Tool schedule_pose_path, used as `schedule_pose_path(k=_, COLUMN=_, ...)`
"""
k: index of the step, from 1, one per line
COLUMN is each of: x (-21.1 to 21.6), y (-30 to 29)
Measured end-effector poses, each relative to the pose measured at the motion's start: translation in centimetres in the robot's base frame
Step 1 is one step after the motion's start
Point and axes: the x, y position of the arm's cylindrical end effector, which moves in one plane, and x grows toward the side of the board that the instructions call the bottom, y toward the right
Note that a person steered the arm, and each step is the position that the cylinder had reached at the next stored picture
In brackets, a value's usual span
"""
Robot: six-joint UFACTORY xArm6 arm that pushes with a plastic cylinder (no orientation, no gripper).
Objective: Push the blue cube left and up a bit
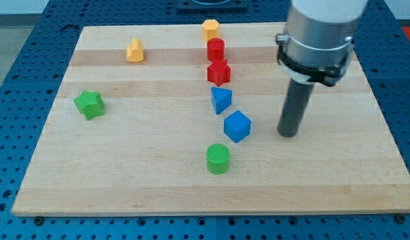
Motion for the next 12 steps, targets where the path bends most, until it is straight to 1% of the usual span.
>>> schedule_pose_path(k=1, x=0.1, y=3.2)
schedule_pose_path(k=4, x=0.4, y=3.6)
schedule_pose_path(k=5, x=0.6, y=1.5)
schedule_pose_path(k=7, x=2.3, y=-9.3)
schedule_pose_path(k=8, x=2.4, y=-12.2)
schedule_pose_path(k=12, x=1.8, y=-12.1)
